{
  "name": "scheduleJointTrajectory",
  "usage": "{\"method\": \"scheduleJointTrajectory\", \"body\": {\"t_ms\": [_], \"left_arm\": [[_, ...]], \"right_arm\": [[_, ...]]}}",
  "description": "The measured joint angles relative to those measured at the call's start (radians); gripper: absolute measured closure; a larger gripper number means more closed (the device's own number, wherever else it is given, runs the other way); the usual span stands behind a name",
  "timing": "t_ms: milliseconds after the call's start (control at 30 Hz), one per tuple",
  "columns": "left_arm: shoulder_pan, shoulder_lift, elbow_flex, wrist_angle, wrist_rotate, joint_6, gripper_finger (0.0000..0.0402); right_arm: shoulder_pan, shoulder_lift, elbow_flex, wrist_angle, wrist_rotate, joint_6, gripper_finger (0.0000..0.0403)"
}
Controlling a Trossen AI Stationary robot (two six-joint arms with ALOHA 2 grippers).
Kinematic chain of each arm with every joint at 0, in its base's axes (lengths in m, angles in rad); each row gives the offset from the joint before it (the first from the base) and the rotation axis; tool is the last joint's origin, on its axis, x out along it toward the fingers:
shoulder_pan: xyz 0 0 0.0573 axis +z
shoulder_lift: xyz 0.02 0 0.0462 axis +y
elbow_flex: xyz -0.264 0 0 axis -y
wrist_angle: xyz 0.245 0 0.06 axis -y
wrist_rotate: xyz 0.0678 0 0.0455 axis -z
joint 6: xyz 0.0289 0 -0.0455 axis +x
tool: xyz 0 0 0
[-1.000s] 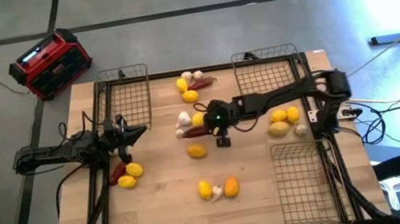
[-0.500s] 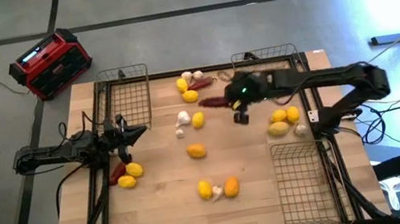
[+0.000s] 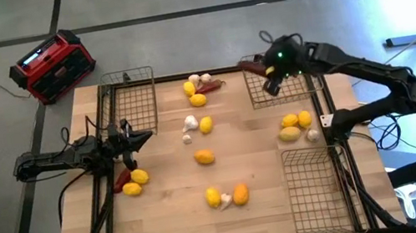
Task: Sort produce into baskets
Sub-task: Put the red chili pepper into the top right wire basket
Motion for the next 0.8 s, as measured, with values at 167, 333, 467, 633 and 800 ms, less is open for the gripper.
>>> {"method": "scheduleJointTrajectory", "body": {"t_ms": [167,333,467,633,800], "left_arm": [[0.0,0.0,0.0,0.0,0.0,0.0,0.0389],[0.0,0.0,0.0,-0.001,0.0,0.001,0.0389],[0.0,0.0,0.0,-0.001,0.0,0.012,0.0389],[0.0,0.0,0.0,-0.002,-0.005,0.012,0.0389],[0.0,0.0,0.0,-0.002,-0.005,0.012,0.0389]], "right_arm": [[-0.121,-0.002,-0.043,-0.01,-0.018,0.043,0.0292],[-0.209,-0.001,-0.116,0.005,-0.088,0.115,0.0292],[-0.249,0.003,-0.166,0.038,-0.104,0.174,0.0292],[-0.274,0.07,-0.203,0.057,-0.133,0.204,0.0292],[-0.276,0.157,-0.206,0.053,-0.133,0.253,0.0292]]}}
